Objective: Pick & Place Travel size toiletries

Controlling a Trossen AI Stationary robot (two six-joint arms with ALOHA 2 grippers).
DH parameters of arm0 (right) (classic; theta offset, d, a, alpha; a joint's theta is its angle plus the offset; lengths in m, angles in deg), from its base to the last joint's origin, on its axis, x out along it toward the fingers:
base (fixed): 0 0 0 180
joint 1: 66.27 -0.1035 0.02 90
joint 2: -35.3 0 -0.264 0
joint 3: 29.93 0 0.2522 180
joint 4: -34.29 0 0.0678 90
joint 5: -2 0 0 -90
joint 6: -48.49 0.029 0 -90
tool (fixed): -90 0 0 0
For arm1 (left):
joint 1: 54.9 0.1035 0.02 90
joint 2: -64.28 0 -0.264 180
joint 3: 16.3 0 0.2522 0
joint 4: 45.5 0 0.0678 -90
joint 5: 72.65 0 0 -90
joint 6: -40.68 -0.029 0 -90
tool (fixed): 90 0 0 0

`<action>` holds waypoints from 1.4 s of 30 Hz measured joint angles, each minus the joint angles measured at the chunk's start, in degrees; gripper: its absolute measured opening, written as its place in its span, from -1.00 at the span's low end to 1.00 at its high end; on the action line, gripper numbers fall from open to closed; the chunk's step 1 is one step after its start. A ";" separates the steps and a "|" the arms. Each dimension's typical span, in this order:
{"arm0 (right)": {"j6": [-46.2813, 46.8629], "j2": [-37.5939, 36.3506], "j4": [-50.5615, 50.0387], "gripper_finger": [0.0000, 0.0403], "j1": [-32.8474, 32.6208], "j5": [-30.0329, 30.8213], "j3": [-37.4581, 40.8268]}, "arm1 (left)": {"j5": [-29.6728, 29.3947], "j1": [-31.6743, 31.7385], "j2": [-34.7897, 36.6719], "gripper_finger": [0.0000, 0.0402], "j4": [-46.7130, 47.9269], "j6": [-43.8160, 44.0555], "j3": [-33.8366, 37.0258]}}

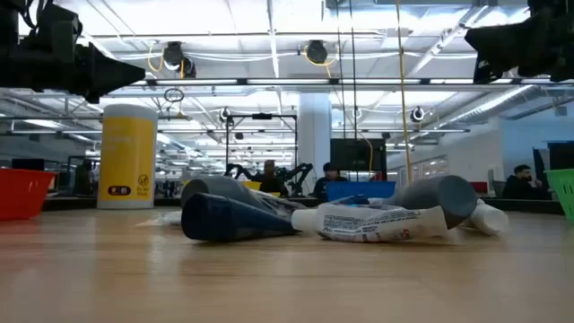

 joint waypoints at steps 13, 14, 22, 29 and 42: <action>11.28 0.54 0.35 -0.99 0.07 6.17 0.00 | -0.98 0.23 0.00 -0.84 -0.80 5.10 0.00; 11.22 0.80 0.02 -0.99 0.07 6.19 0.00 | -0.98 0.23 0.00 -0.84 -0.80 6.46 0.00; 10.22 5.86 -0.95 -0.99 0.07 9.78 -0.02 | -0.57 0.23 0.00 -0.84 1.95 9.10 0.02; 8.79 11.86 -0.97 -0.94 0.07 12.17 -0.02 | 6.84 0.23 0.00 -0.98 4.72 8.14 0.02; 13.73 30.79 3.36 -0.10 0.71 21.30 -3.79 | 6.47 0.23 0.00 -0.93 6.09 9.60 0.04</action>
